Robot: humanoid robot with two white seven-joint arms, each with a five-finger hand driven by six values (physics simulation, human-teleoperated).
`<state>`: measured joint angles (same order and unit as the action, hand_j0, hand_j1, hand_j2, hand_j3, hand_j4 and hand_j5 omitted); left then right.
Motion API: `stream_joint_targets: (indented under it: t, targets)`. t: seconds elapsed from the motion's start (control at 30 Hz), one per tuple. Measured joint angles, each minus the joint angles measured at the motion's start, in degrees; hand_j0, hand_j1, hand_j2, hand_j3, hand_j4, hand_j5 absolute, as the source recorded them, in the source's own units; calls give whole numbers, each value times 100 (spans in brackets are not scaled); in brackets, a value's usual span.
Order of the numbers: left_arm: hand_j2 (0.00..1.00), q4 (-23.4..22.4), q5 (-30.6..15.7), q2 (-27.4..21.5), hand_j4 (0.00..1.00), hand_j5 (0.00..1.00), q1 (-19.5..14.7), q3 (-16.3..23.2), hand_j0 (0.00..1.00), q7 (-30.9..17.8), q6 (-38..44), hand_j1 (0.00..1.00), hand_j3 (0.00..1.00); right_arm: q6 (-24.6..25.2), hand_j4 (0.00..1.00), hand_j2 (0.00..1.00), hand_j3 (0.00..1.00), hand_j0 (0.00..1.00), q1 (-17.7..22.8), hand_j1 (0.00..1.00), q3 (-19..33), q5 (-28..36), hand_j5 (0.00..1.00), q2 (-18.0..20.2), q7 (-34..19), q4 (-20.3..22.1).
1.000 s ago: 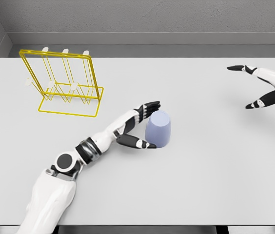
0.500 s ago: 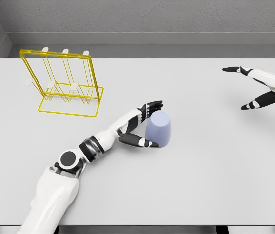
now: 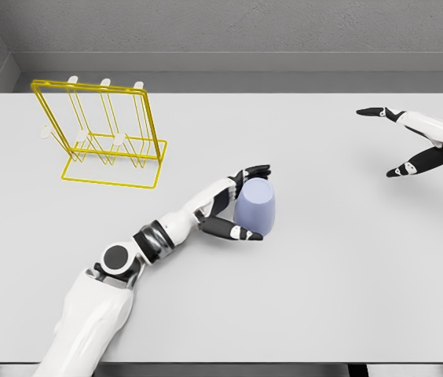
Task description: Place the cup on the cup holder with both arms
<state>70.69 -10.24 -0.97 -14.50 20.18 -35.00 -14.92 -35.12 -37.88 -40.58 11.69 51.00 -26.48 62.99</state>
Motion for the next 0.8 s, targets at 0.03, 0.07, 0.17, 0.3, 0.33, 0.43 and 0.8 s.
stream_joint_targets:
  t: [0.03,0.07,0.17,0.3,0.33,0.43,0.8]
  targets:
    - [85,0,0,2,85,85,0,1,85,0,-1,85,85,0,100,100,100,100,0,100,0,0,100,0,0,0]
    - [81,0,-1,4,81,81,0,2,81,0,-1,81,81,0,100,100,100,100,0,100,0,0,100,0,0,0]
    - [72,3,-19,7,72,72,0,3,72,2,-3,72,72,0,100,100,100,100,0,100,-2,0,100,-2,0,0]
    - [61,14,-33,8,61,61,9,4,61,2,-3,61,61,0,100,100,100,100,0,100,-7,0,100,-7,0,4]
    - [58,17,-49,8,58,58,18,3,58,4,-3,58,58,0,100,100,100,100,0,100,-8,0,100,-8,0,4]
    - [55,21,-53,8,55,55,18,3,55,4,-3,55,55,0,100,100,100,100,0,100,-8,0,100,-8,0,7]
    - [49,83,-88,-29,49,49,79,-29,49,0,-48,49,49,0,100,100,100,100,0,100,-17,0,100,-40,0,25]
